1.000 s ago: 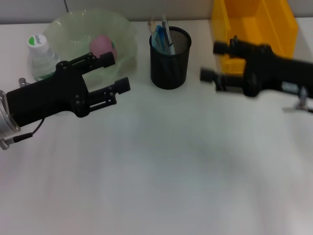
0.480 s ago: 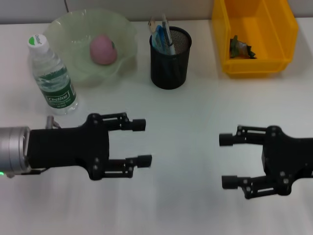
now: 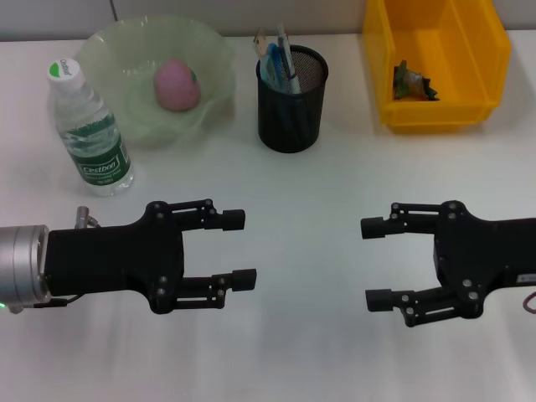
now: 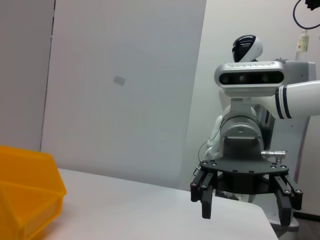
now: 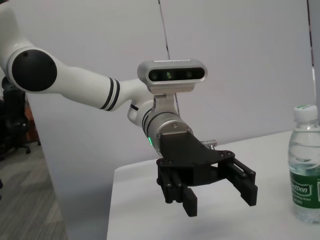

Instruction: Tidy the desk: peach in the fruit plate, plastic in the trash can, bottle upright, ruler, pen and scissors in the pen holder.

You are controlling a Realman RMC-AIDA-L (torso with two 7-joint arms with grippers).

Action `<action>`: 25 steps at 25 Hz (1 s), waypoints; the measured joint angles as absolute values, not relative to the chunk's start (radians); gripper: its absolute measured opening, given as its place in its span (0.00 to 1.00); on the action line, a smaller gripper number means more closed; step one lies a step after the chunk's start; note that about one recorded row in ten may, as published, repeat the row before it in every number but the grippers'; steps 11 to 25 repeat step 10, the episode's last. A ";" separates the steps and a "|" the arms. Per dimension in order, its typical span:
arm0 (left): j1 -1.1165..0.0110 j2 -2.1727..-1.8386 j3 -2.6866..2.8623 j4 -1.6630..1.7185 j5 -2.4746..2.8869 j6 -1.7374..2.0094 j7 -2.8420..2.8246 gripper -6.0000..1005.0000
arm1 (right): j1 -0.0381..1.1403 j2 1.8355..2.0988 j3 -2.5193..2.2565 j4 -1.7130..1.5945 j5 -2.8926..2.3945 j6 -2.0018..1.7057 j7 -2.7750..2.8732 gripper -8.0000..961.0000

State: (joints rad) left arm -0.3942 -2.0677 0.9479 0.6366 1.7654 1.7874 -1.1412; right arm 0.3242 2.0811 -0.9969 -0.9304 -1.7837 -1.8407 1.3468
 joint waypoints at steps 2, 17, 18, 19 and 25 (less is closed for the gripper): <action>-0.394 -2.068 0.948 0.637 1.765 1.786 -1.141 0.72 | 0.331 2.081 -0.999 -0.927 -1.785 -1.828 1.347 0.86; -0.397 -2.068 0.949 0.637 1.765 1.776 -1.137 0.72 | 0.350 2.082 -1.000 -0.906 -1.786 -1.806 1.347 0.86; -0.397 -2.068 0.949 0.637 1.765 1.776 -1.137 0.72 | 0.350 2.082 -1.000 -0.906 -1.786 -1.806 1.347 0.86; -0.397 -2.068 0.949 0.637 1.765 1.776 -1.137 0.72 | 0.350 2.082 -1.000 -0.906 -1.786 -1.806 1.347 0.86; -0.397 -2.068 0.949 0.637 1.765 1.776 -1.137 0.72 | 0.350 2.082 -1.000 -0.906 -1.786 -1.806 1.347 0.86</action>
